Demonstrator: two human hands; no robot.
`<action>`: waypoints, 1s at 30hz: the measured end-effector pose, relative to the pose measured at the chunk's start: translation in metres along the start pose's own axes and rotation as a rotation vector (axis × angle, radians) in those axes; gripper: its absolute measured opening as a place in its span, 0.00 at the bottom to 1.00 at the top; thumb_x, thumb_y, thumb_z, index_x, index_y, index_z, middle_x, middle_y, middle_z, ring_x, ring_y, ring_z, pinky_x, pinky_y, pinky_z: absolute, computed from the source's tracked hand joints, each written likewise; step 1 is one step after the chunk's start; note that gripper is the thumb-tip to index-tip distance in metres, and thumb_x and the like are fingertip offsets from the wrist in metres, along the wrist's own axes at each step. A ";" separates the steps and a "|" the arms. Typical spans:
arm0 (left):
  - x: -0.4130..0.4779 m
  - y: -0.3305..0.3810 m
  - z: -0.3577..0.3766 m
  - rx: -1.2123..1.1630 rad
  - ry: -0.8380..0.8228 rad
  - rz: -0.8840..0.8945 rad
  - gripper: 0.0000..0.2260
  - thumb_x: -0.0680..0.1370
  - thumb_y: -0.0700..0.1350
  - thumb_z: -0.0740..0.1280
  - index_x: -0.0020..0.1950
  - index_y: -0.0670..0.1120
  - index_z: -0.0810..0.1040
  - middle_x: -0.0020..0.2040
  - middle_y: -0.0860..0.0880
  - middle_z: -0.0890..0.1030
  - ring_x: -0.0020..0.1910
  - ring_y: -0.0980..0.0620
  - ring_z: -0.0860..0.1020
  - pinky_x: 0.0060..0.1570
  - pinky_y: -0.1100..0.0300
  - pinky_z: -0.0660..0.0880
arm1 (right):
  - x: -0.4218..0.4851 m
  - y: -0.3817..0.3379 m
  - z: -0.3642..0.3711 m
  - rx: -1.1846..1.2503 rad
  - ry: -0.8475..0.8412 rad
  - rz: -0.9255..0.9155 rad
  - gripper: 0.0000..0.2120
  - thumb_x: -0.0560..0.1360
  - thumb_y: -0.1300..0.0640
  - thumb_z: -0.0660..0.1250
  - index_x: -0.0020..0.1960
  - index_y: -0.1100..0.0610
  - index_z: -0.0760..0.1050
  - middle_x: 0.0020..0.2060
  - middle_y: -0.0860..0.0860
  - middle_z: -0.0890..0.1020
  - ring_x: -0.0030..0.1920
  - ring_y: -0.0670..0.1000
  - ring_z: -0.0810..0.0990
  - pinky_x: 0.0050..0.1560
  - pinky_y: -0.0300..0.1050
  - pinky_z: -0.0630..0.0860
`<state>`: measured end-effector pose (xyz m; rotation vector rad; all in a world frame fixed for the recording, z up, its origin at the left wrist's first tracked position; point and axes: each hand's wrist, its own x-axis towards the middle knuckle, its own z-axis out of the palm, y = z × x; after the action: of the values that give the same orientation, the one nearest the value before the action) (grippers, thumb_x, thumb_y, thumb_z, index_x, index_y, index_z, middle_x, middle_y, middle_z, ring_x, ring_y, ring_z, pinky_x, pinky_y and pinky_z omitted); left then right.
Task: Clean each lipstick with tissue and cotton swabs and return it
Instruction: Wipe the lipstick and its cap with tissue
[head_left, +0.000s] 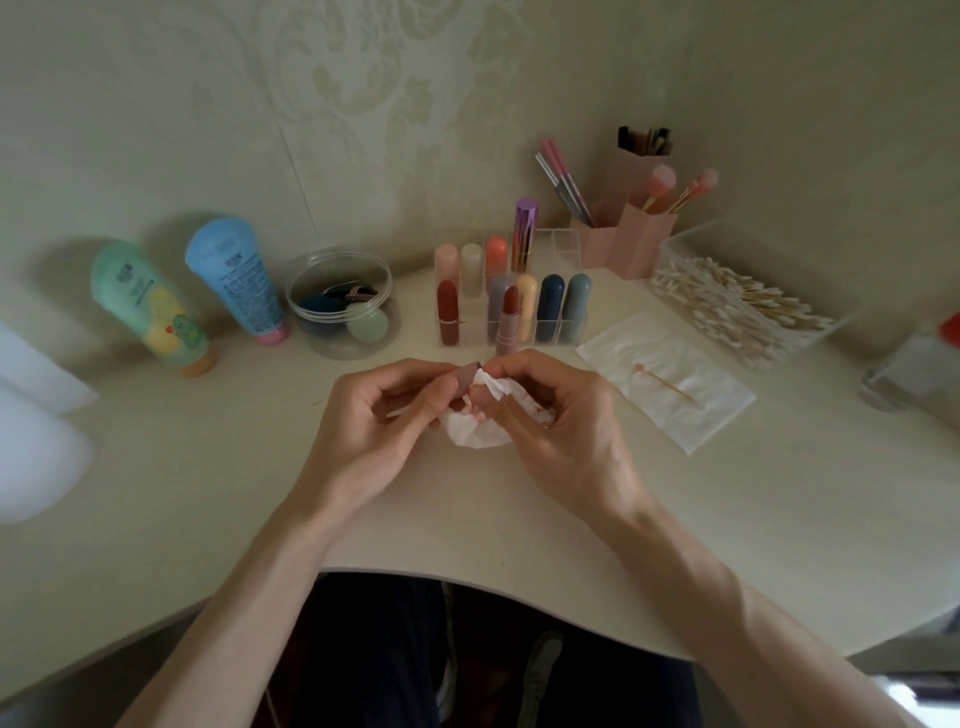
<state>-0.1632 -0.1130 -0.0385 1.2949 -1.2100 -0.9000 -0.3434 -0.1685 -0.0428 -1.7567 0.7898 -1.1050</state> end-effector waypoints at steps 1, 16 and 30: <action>0.001 0.000 0.000 0.028 0.003 0.026 0.10 0.78 0.47 0.71 0.57 0.47 0.86 0.50 0.49 0.88 0.52 0.47 0.86 0.56 0.54 0.81 | 0.000 0.000 0.000 0.001 -0.002 0.000 0.03 0.79 0.61 0.74 0.52 0.55 0.84 0.42 0.45 0.87 0.43 0.49 0.85 0.44 0.39 0.78; 0.001 0.003 0.000 0.016 0.005 0.060 0.12 0.75 0.44 0.74 0.58 0.46 0.86 0.51 0.50 0.88 0.51 0.47 0.86 0.55 0.56 0.82 | 0.001 0.002 -0.001 -0.004 -0.003 -0.009 0.02 0.80 0.61 0.74 0.52 0.58 0.84 0.41 0.46 0.86 0.43 0.48 0.85 0.43 0.40 0.78; -0.001 0.007 0.001 -0.057 -0.017 0.024 0.12 0.75 0.46 0.73 0.58 0.48 0.86 0.52 0.50 0.88 0.53 0.50 0.86 0.52 0.63 0.80 | 0.001 -0.001 -0.002 0.030 -0.006 -0.013 0.02 0.80 0.62 0.74 0.52 0.59 0.84 0.42 0.49 0.87 0.44 0.51 0.86 0.45 0.48 0.82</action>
<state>-0.1654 -0.1109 -0.0319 1.2278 -1.2023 -0.9233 -0.3449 -0.1698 -0.0407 -1.7418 0.7553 -1.1138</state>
